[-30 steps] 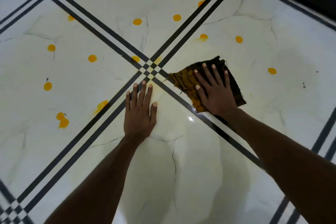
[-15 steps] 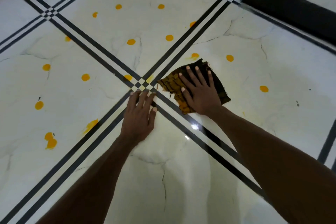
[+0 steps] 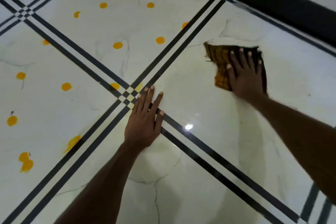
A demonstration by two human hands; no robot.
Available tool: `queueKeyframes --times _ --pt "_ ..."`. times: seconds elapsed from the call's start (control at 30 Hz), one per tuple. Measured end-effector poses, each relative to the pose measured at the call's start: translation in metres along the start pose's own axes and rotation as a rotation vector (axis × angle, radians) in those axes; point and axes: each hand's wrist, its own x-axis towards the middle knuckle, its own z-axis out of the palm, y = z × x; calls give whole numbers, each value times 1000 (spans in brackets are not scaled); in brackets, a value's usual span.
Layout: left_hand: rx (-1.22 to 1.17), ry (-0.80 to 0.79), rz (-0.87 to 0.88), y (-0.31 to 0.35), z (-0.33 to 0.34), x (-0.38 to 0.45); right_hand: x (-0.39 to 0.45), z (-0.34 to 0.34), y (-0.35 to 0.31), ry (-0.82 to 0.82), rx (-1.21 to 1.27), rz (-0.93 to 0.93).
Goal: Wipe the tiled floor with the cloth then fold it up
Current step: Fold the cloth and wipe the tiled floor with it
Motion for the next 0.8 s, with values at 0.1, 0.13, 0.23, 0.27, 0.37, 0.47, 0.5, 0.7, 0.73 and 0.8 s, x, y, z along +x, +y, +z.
queueKeyframes --times 0.1,0.13,0.23,0.27,0.37,0.47,0.5,0.7,0.73,0.8 --pt "12 -5 -1 0 0 0 -13 10 -14 47 -28 154" --pt "11 -11 0 -2 1 0 -1 10 -25 49 -16 188" --pt "9 -13 -10 -3 3 0 43 13 -65 12 3 177" --pt "14 -10 -11 -2 3 1 50 16 -82 14 -5 106" --pt "22 -3 9 -3 3 0 9 25 -121 4 -59 -295" --pt "19 -4 27 -3 3 0 -74 15 -79 -52 -83 -535" --pt "16 -4 28 -3 4 0 -96 9 -49 -75 -92 -559" --pt "12 19 37 -3 4 -1 -71 -19 67 28 -62 36" --pt "19 26 38 -3 5 -2 -48 -16 59 42 -28 158" --pt "24 36 37 -5 7 -2 -12 -7 25 45 -14 236"
